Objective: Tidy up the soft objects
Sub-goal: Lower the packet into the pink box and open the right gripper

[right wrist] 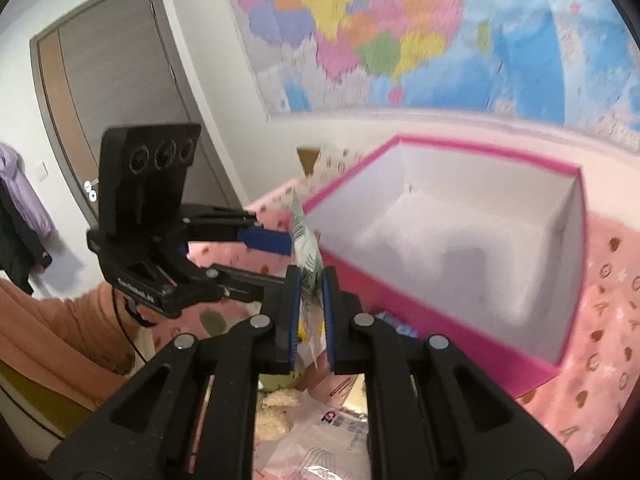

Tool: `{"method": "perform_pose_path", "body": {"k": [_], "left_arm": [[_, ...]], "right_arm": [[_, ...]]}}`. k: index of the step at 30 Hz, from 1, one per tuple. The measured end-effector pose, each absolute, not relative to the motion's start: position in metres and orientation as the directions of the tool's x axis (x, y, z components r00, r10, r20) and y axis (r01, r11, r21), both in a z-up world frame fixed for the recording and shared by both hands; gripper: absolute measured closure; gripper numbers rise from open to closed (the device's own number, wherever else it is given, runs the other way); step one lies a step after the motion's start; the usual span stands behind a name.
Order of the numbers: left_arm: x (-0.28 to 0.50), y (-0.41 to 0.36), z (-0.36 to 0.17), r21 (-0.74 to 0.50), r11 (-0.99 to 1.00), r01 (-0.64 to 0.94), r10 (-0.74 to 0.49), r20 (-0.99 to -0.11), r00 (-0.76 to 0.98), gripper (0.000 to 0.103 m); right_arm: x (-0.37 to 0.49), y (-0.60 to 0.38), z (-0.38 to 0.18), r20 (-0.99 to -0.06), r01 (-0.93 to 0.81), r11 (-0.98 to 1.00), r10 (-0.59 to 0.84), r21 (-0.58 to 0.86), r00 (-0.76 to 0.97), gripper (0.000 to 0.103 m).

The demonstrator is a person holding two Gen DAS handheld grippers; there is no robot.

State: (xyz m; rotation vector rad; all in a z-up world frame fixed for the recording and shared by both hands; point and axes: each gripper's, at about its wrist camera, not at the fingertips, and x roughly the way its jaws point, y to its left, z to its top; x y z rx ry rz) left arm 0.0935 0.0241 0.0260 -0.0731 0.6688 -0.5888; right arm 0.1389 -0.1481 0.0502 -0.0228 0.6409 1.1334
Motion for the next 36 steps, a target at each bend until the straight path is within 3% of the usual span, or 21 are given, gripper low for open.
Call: {"method": "perform_pose_path", "body": {"k": [8, 20, 21, 23, 24, 25, 30, 34, 36], "left_arm": [[0.139, -0.003, 0.059, -0.245, 0.83, 0.501, -0.545, -0.544, 0.638, 0.05], [0.209, -0.019, 0.019, -0.299, 0.87, 0.392, -0.486, -0.654, 0.579, 0.05], [0.211, -0.019, 0.016, -0.287, 0.882, 0.374, -0.464, -0.671, 0.579, 0.05], [0.207, -0.018, 0.012, -0.262, 0.9, 0.349, -0.428, -0.684, 0.591, 0.046], [0.205, -0.015, 0.012, -0.248, 0.91, 0.333, -0.408, -0.684, 0.605, 0.046], [0.199, -0.013, 0.013, -0.224, 0.922, 0.317, -0.38, -0.683, 0.623, 0.046], [0.161, 0.009, 0.024, -0.155, 0.951, 0.269, -0.304, -0.645, 0.702, 0.041], [0.12, 0.033, 0.032, -0.17, 0.955, 0.244, -0.296, -0.605, 0.739, 0.04], [0.103, 0.041, 0.033, -0.183, 0.955, 0.234, -0.297, -0.592, 0.749, 0.038]], "right_arm": [[0.172, -0.173, 0.075, -0.458, -0.816, 0.517, 0.809, 0.257, 0.368, 0.091], [0.237, -0.184, 0.028, -0.573, -0.727, 0.613, 0.73, 0.309, 0.373, 0.091], [0.241, -0.185, 0.021, -0.596, -0.702, 0.645, 0.703, 0.303, 0.389, 0.089], [0.247, -0.189, 0.012, -0.631, -0.655, 0.695, 0.657, 0.296, 0.413, 0.073], [0.247, -0.191, 0.01, -0.647, -0.623, 0.735, 0.616, 0.267, 0.449, 0.059], [0.245, -0.194, 0.01, -0.65, -0.61, 0.753, 0.596, 0.248, 0.471, 0.055], [0.211, -0.208, 0.03, -0.574, -0.654, 0.707, 0.663, 0.27, 0.48, 0.054], [0.169, -0.197, 0.04, -0.546, -0.744, 0.608, 0.737, 0.277, 0.399, 0.043], [0.149, -0.187, 0.039, -0.545, -0.782, 0.549, 0.769, 0.295, 0.334, 0.043]]}}
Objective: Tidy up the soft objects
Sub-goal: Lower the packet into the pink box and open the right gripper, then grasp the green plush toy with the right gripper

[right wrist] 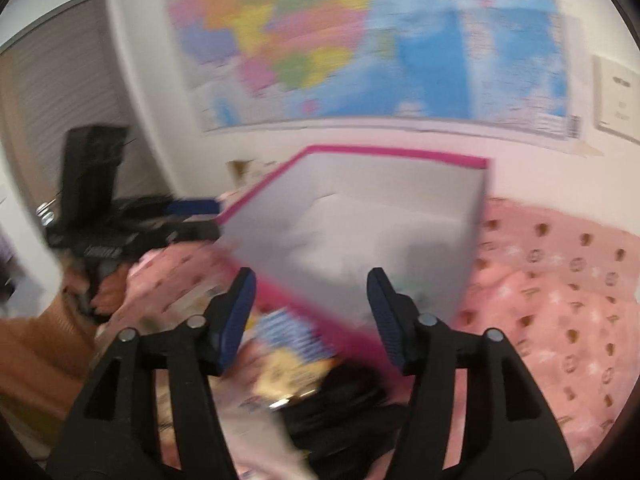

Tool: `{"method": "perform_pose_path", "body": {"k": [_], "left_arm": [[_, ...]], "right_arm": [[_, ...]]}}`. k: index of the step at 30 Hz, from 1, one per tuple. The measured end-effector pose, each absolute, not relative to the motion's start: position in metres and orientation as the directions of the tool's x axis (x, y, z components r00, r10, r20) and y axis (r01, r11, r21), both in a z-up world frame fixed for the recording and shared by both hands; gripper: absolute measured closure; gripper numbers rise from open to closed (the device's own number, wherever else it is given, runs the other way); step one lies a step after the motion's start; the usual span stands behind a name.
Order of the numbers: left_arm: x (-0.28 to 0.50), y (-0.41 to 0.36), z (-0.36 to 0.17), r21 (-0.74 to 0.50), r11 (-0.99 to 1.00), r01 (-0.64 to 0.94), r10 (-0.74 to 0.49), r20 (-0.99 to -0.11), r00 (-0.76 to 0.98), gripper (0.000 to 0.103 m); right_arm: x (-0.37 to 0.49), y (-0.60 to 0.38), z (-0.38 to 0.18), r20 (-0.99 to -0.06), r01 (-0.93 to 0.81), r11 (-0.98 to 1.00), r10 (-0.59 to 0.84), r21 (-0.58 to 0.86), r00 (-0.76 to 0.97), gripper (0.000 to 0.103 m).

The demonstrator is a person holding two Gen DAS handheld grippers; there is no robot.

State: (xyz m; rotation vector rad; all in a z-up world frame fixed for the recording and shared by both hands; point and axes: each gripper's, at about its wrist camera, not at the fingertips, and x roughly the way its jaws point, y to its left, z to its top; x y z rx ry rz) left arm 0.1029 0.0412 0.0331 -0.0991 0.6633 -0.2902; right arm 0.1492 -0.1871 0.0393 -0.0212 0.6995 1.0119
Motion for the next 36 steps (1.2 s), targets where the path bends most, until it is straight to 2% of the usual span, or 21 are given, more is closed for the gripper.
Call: {"method": "perform_pose_path", "body": {"k": [3, 9, 21, 28, 33, 36], "left_arm": [[0.078, 0.052, 0.028, -0.188, 0.96, 0.209, -0.28, -0.586, 0.761, 0.033], [0.037, 0.06, 0.008, -0.174, 0.97, 0.169, -0.241, -0.617, 0.749, 0.033], [-0.009, 0.069, -0.046, -0.275, 0.95, 0.147, -0.302, -0.689, 0.659, 0.033], [-0.008, 0.065, -0.072, -0.309, 0.938, 0.155, -0.337, -0.72, 0.606, 0.033], [-0.007, 0.07, -0.079, -0.342, 0.929, 0.141, -0.354, -0.711, 0.607, 0.035], [-0.008, 0.073, -0.08, -0.352, 0.927, 0.127, -0.353, -0.707, 0.613, 0.043]], "right_arm": [[0.131, -0.17, 0.032, -0.553, -0.806, 0.489, 0.794, 0.333, 0.253, 0.043], [0.109, -0.134, 0.01, -0.609, -0.829, 0.431, 0.78, 0.358, 0.143, 0.043], [0.108, -0.075, -0.039, -0.736, -0.817, 0.44, 0.676, 0.372, 0.029, 0.042], [0.109, -0.071, -0.048, -0.742, -0.811, 0.437, 0.67, 0.39, 0.005, 0.042], [0.106, -0.068, -0.05, -0.748, -0.82, 0.435, 0.664, 0.373, 0.012, 0.045], [0.104, -0.064, -0.047, -0.746, -0.828, 0.434, 0.665, 0.356, 0.028, 0.048]]}}
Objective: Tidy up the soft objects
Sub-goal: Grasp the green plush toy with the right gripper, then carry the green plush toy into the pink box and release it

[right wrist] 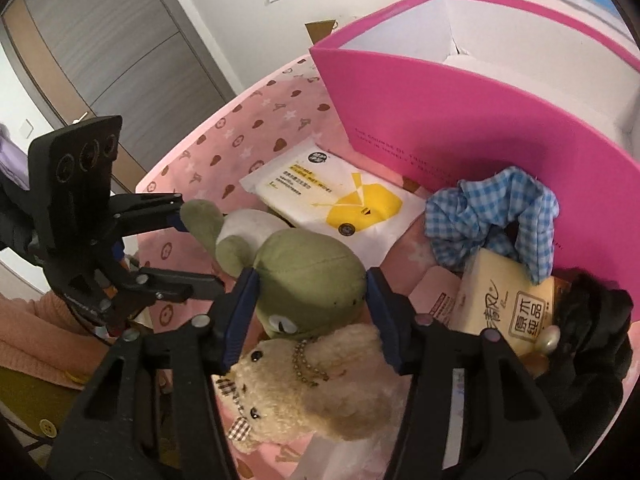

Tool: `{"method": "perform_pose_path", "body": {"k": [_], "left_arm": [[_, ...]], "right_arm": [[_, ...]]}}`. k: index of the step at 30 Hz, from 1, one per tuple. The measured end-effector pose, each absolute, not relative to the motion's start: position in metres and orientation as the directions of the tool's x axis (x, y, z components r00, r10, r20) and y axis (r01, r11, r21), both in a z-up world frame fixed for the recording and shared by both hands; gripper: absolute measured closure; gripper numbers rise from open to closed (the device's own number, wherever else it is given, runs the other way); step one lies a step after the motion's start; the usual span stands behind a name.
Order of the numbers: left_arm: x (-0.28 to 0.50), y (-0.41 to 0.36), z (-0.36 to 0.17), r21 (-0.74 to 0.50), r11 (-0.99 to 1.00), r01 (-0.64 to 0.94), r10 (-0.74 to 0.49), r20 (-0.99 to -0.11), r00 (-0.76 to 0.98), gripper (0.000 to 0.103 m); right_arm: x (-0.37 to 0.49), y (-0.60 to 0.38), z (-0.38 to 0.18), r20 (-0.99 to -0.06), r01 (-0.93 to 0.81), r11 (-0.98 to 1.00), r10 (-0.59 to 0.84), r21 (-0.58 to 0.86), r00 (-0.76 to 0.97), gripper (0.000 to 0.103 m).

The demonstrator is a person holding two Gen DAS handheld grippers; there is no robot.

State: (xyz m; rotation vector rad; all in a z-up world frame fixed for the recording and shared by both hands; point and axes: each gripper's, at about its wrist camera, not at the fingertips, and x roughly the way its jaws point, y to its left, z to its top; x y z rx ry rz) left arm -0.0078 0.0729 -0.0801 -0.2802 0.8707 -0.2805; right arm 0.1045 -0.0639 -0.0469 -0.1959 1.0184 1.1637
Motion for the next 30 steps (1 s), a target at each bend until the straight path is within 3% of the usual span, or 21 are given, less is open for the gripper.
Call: {"method": "perform_pose_path", "body": {"k": [11, 30], "left_arm": [[-0.019, 0.076, -0.058, -0.378, 0.917, 0.123, -0.361, -0.662, 0.656, 0.044], [0.006, 0.065, 0.022, -0.246, 0.948, 0.203, -0.308, -0.545, 0.78, 0.044]], "right_arm": [[0.09, -0.07, -0.015, -0.703, -0.857, 0.412, 0.706, 0.31, 0.085, 0.049], [0.106, -0.095, 0.058, -0.571, -0.864, 0.442, 0.784, 0.239, 0.243, 0.049]]}}
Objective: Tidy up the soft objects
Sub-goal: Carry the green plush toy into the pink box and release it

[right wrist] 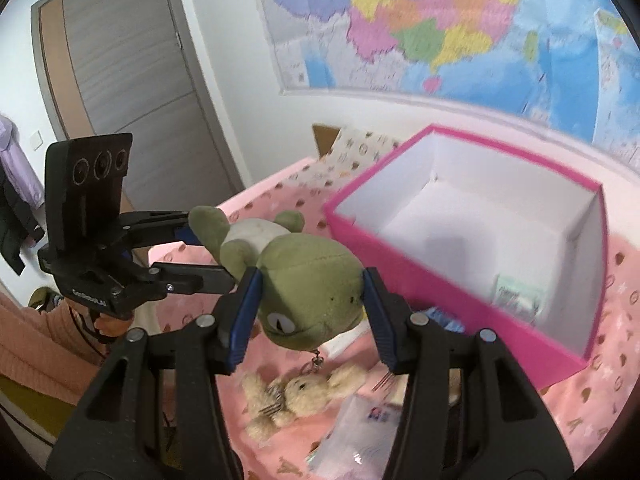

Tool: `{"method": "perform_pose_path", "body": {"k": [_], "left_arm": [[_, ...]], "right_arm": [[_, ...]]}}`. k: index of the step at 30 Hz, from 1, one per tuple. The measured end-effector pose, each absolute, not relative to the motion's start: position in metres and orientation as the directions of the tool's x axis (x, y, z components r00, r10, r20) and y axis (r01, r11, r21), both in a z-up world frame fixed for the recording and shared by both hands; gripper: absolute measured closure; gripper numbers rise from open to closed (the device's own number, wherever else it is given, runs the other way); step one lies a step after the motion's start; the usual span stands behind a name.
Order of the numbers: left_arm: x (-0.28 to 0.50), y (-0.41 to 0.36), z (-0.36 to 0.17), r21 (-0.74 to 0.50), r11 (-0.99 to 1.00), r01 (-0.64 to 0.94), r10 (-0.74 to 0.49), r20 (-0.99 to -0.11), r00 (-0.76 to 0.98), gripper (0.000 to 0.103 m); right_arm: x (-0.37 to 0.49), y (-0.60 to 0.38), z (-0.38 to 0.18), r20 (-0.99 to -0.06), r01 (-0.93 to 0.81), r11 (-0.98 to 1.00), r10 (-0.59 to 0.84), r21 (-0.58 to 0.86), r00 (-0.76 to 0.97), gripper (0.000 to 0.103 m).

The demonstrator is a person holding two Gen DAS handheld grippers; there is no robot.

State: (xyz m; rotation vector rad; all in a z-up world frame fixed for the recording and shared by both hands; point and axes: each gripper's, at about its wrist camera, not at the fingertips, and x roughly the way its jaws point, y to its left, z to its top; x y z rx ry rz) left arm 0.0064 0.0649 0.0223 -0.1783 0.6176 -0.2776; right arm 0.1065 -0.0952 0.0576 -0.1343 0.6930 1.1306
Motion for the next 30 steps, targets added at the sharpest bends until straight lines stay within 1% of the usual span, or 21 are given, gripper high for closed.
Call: {"method": "perform_pose_path", "body": {"k": [4, 8, 13, 21, 23, 27, 30], "left_arm": [[0.028, 0.063, 0.04, -0.214, 0.953, 0.212, -0.295, -0.522, 0.8, 0.044], [0.054, 0.061, 0.053, -0.174, 0.963, 0.205, -0.267, -0.513, 0.816, 0.044], [0.094, 0.064, 0.049, -0.177, 0.967, 0.185, -0.252, -0.544, 0.8, 0.044], [0.157, 0.073, 0.018, -0.184, 0.975, 0.125, -0.216, -0.655, 0.724, 0.044], [0.169, 0.078, 0.01, -0.198, 0.975, 0.1, -0.21, -0.676, 0.706, 0.044], [0.18, 0.084, 0.005, -0.208, 0.977, 0.053, -0.183, -0.681, 0.709, 0.044], [0.18, 0.086, 0.006, -0.216, 0.976, 0.032, -0.172, -0.669, 0.723, 0.044]], "right_arm": [[0.123, -0.099, 0.075, -0.538, -0.855, 0.465, 0.793, 0.23, 0.287, 0.049], [0.145, -0.099, 0.085, -0.528, -0.841, 0.491, 0.788, 0.227, 0.318, 0.049], [0.182, -0.096, 0.078, -0.54, -0.81, 0.523, 0.776, 0.264, 0.326, 0.049], [0.244, -0.076, 0.038, -0.615, -0.742, 0.582, 0.731, 0.333, 0.297, 0.049], [0.257, -0.07, 0.028, -0.635, -0.718, 0.603, 0.715, 0.348, 0.292, 0.047], [0.272, -0.057, 0.014, -0.679, -0.669, 0.653, 0.672, 0.355, 0.295, 0.046], [0.271, -0.058, 0.013, -0.668, -0.658, 0.654, 0.682, 0.375, 0.297, 0.044]]}}
